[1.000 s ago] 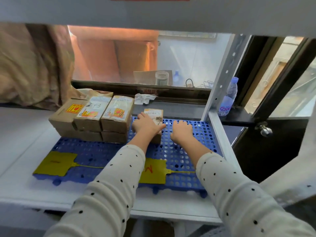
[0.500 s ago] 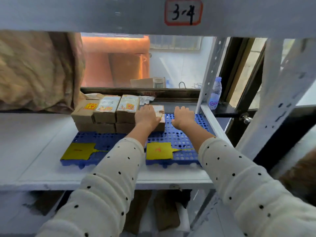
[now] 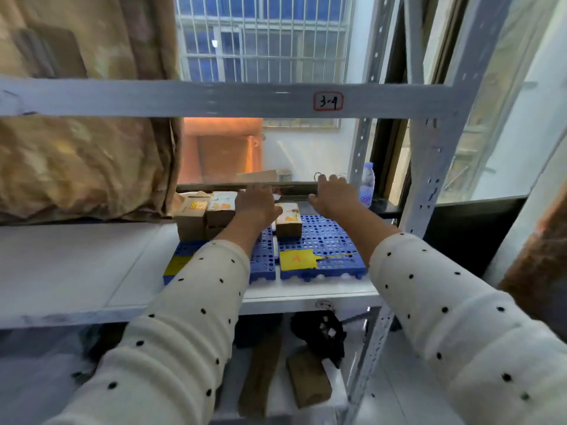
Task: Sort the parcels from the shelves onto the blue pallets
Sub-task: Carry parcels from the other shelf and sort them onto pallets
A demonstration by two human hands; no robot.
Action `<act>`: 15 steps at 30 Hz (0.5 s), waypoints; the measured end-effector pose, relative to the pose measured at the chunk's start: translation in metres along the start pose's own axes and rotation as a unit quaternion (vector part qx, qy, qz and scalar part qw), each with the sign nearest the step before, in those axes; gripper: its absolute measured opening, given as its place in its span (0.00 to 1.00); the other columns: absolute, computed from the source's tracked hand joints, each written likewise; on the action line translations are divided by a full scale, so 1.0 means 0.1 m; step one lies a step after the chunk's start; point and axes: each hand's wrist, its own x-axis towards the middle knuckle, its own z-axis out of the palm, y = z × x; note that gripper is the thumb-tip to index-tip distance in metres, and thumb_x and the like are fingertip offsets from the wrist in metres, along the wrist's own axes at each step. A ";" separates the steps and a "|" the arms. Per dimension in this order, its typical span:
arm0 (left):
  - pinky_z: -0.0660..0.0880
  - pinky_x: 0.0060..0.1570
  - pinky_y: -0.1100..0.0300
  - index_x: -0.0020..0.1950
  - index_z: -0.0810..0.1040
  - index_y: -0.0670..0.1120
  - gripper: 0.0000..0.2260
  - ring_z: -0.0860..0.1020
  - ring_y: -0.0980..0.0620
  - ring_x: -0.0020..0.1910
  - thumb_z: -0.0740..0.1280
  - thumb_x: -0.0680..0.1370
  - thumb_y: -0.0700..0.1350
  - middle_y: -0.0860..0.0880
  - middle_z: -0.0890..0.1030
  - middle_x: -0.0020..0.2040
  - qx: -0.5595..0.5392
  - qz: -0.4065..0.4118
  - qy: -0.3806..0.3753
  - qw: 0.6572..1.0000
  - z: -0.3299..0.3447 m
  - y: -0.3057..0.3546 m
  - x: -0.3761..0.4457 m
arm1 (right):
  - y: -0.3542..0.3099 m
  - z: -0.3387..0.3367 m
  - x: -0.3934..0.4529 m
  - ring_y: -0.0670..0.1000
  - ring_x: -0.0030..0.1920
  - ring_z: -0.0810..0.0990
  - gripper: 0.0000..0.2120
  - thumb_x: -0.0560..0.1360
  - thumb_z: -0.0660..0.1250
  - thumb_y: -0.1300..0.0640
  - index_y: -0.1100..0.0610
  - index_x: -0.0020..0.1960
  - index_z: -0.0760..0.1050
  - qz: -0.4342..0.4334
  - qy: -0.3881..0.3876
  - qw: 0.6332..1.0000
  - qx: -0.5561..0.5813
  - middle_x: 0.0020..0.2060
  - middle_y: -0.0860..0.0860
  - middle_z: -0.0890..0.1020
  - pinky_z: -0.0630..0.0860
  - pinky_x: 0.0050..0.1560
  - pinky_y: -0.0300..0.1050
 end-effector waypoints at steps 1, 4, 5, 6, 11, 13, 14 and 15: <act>0.69 0.60 0.51 0.71 0.64 0.41 0.25 0.68 0.43 0.67 0.60 0.80 0.55 0.42 0.69 0.69 0.004 0.005 0.010 1.000 -0.09 0.00 -0.08 | -0.02 -0.09 -0.06 0.59 0.65 0.70 0.23 0.80 0.57 0.48 0.60 0.69 0.64 -0.003 0.006 1.000 -0.001 0.65 0.59 0.71 0.69 0.61 0.52; 0.69 0.59 0.51 0.71 0.63 0.41 0.25 0.69 0.43 0.66 0.60 0.80 0.55 0.42 0.69 0.68 0.010 0.001 0.033 0.999 -0.35 -0.01 -0.29 | -0.06 -0.37 -0.27 0.59 0.64 0.71 0.20 0.81 0.56 0.51 0.61 0.69 0.64 -0.010 0.020 1.000 0.007 0.64 0.59 0.72 0.69 0.60 0.52; 0.69 0.59 0.51 0.71 0.63 0.41 0.25 0.69 0.43 0.66 0.60 0.80 0.56 0.42 0.69 0.68 0.003 -0.007 0.039 0.999 -0.44 0.00 -0.37 | -0.06 -0.45 -0.34 0.59 0.64 0.71 0.20 0.81 0.56 0.52 0.61 0.69 0.64 -0.012 0.021 1.000 0.014 0.64 0.59 0.71 0.69 0.60 0.52; 0.69 0.59 0.51 0.71 0.63 0.41 0.26 0.69 0.43 0.66 0.61 0.79 0.56 0.42 0.69 0.68 -0.003 -0.015 0.047 0.999 -0.53 0.01 -0.44 | -0.05 -0.53 -0.42 0.59 0.65 0.70 0.21 0.81 0.56 0.51 0.61 0.69 0.63 -0.016 0.020 0.999 0.020 0.64 0.59 0.71 0.69 0.60 0.52; 0.69 0.60 0.51 0.73 0.62 0.41 0.29 0.70 0.43 0.66 0.63 0.78 0.57 0.42 0.69 0.69 -0.012 -0.026 0.071 0.997 -0.93 0.14 -0.81 | 0.01 -0.91 -0.74 0.59 0.64 0.71 0.23 0.80 0.57 0.49 0.61 0.70 0.63 -0.040 0.023 0.999 0.023 0.64 0.59 0.71 0.70 0.58 0.51; 0.70 0.59 0.51 0.73 0.62 0.42 0.28 0.70 0.43 0.65 0.62 0.79 0.55 0.43 0.69 0.69 -0.005 -0.033 0.085 0.996 -1.07 0.16 -0.94 | -0.03 -1.04 -0.84 0.59 0.64 0.71 0.23 0.80 0.59 0.49 0.60 0.70 0.63 -0.054 0.031 0.998 0.016 0.64 0.59 0.71 0.70 0.58 0.51; 0.70 0.59 0.51 0.73 0.62 0.42 0.27 0.70 0.43 0.66 0.61 0.79 0.55 0.43 0.69 0.69 -0.004 -0.038 0.090 0.995 -1.14 0.17 -1.00 | -0.05 -1.10 -0.88 0.58 0.64 0.71 0.24 0.79 0.59 0.49 0.60 0.70 0.62 -0.058 0.036 0.998 0.017 0.64 0.59 0.71 0.70 0.58 0.51; 0.70 0.59 0.51 0.73 0.62 0.42 0.27 0.70 0.43 0.66 0.61 0.79 0.55 0.43 0.68 0.70 -0.004 -0.043 0.093 0.995 -1.20 0.17 -1.05 | -0.07 -1.14 -0.92 0.58 0.64 0.71 0.24 0.79 0.60 0.48 0.60 0.70 0.62 -0.059 0.040 0.997 0.019 0.65 0.58 0.71 0.70 0.59 0.51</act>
